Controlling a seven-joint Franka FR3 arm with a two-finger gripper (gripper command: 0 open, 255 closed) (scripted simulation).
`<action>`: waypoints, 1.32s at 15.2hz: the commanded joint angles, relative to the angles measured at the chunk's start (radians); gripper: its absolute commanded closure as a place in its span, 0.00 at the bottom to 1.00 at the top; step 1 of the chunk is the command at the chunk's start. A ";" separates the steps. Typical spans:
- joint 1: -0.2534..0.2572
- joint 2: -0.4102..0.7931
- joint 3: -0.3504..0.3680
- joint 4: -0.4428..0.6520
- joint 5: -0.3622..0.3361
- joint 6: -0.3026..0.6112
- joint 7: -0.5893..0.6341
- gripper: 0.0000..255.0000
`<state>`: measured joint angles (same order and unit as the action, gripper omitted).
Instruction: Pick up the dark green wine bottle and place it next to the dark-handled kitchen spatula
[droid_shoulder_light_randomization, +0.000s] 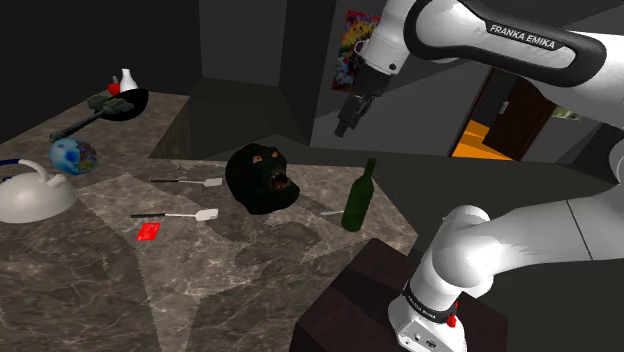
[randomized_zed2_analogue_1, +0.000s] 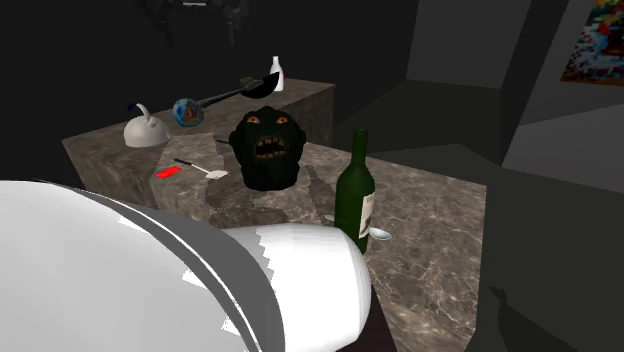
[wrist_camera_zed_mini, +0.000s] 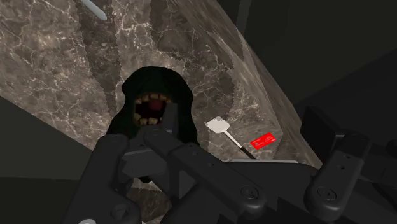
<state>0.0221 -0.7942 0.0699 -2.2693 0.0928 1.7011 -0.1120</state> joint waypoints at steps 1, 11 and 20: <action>0.000 0.000 0.000 0.000 0.000 0.000 0.000 0.00; -0.073 0.027 -0.198 -0.121 -0.095 0.081 -0.193 0.00; -0.137 0.146 -0.383 -0.148 -0.179 0.175 -0.369 0.00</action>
<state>-0.1092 -0.6647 -0.2946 -2.4225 -0.0792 1.8692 -0.4626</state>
